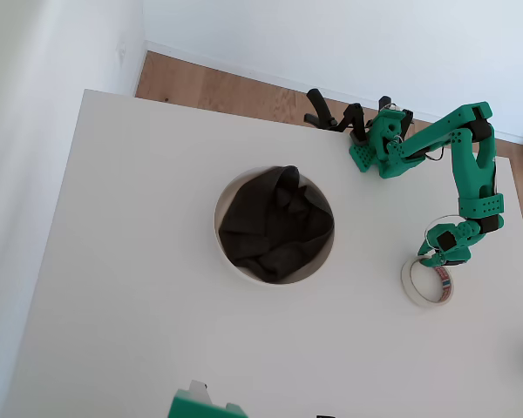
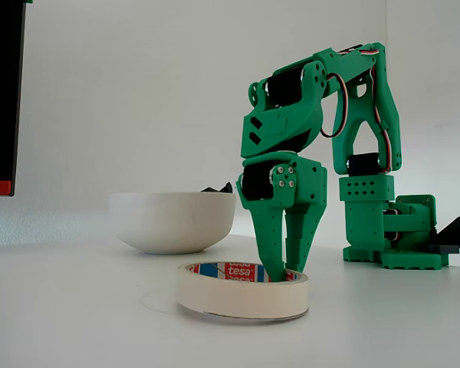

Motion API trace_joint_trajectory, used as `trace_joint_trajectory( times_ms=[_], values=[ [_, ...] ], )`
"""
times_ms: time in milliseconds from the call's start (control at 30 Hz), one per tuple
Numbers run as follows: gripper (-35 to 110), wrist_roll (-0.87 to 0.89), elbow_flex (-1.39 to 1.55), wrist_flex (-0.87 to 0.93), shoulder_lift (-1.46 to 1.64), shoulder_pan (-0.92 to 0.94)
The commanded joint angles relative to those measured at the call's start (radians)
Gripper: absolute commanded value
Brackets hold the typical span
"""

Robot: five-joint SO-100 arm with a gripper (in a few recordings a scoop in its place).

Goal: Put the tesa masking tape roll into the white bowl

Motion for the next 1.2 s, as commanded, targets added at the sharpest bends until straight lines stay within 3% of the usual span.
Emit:
trace_joint_trajectory(
  times_ms=[0, 300, 567, 833, 1167],
  values=[
    [-8, -0.005, -0.044, 0.018, 0.021, -0.023],
    [-8, -0.023, -0.043, 0.058, 0.216, -0.018],
    [-8, -0.021, -0.209, 0.325, 0.676, 0.054],
    [-8, -0.094, -0.451, 0.485, 0.825, 0.382],
    [-8, -0.193, -0.459, 0.330, 0.709, 0.885]
  ],
)
